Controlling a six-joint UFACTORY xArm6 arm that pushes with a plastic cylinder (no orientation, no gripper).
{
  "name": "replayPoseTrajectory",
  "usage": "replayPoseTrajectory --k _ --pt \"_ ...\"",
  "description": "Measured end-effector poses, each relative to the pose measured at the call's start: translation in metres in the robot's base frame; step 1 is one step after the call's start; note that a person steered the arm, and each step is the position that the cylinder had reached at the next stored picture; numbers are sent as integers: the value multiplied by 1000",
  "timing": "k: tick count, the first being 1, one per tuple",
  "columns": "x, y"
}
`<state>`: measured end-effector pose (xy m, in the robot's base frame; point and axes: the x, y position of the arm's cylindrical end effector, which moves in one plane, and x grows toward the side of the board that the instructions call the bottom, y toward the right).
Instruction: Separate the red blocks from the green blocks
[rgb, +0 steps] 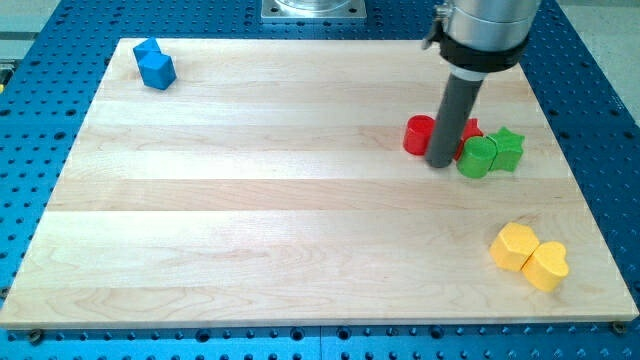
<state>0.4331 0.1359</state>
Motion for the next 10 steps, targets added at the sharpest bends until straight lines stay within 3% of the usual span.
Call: replayPoseTrajectory --k 1,2,4,5,7,8,10 --pt "23 -43" --pt "-26 -40" --pt "-29 19" --pt "-10 3" --pt "-15 54" --pt "-15 26" --pt "-19 46"
